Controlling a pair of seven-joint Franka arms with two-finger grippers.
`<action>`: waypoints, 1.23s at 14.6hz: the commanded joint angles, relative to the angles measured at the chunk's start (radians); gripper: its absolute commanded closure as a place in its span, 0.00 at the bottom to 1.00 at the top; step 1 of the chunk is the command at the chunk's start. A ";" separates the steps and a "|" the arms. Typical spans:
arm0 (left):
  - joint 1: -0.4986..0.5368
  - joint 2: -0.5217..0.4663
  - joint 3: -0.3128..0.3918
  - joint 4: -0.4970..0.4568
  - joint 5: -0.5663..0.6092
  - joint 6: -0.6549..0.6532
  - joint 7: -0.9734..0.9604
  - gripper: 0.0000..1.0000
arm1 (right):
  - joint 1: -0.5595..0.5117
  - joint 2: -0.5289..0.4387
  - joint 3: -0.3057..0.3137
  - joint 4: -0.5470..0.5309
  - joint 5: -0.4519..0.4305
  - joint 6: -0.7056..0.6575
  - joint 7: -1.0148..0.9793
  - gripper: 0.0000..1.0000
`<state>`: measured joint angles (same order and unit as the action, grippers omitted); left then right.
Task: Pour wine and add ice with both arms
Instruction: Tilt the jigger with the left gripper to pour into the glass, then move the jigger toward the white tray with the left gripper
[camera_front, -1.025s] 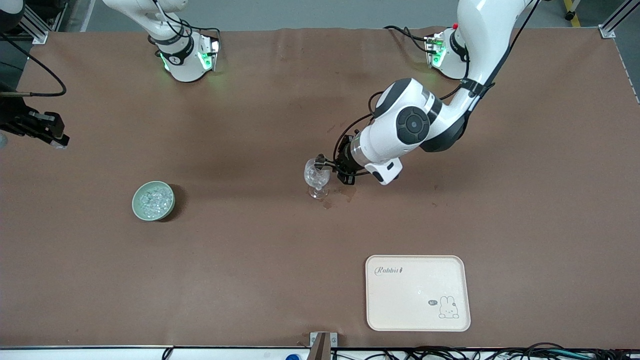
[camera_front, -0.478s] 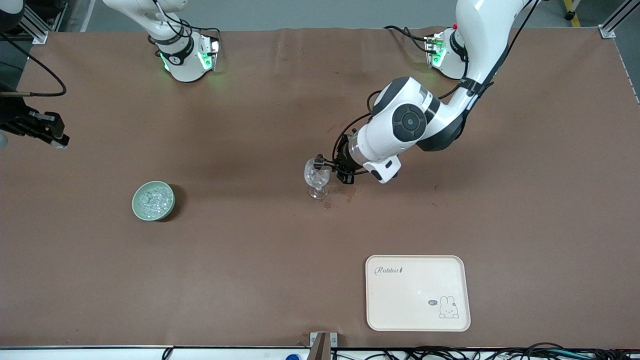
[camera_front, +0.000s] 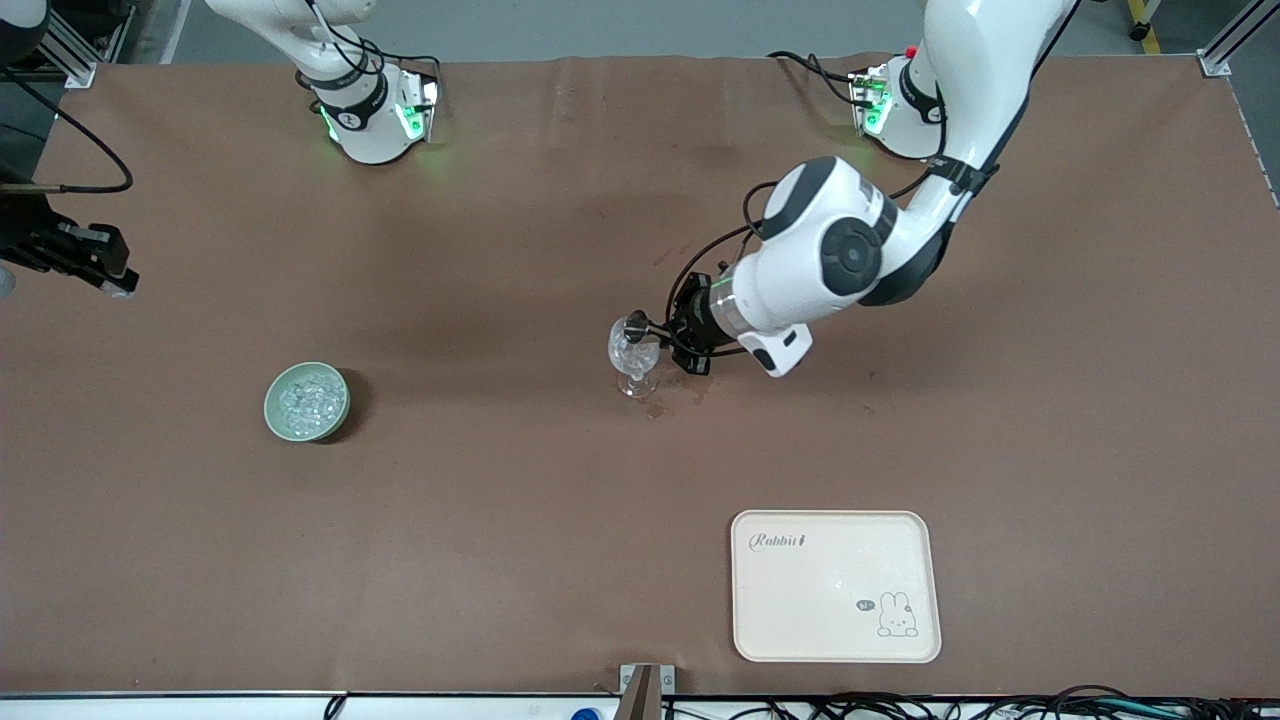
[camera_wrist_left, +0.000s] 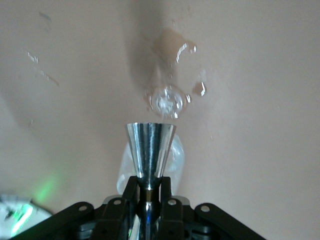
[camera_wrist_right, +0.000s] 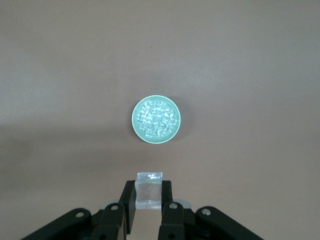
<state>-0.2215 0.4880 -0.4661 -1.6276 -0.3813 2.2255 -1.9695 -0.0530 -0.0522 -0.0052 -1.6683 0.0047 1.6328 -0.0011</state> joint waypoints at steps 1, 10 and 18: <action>0.118 -0.014 -0.067 0.015 -0.124 -0.015 0.119 0.99 | -0.002 -0.017 0.004 -0.019 0.003 0.007 0.001 0.90; 0.341 0.180 -0.072 0.213 -0.451 -0.013 0.476 0.99 | 0.083 0.018 0.008 -0.019 0.005 0.083 0.009 0.91; 0.487 0.441 -0.066 0.350 -0.756 -0.003 0.842 0.99 | 0.470 0.265 0.007 0.028 -0.009 0.326 0.608 0.95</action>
<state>0.2567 0.8648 -0.5175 -1.3387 -1.0644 2.2237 -1.1670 0.3374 0.1399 0.0151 -1.6840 0.0061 1.9354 0.4732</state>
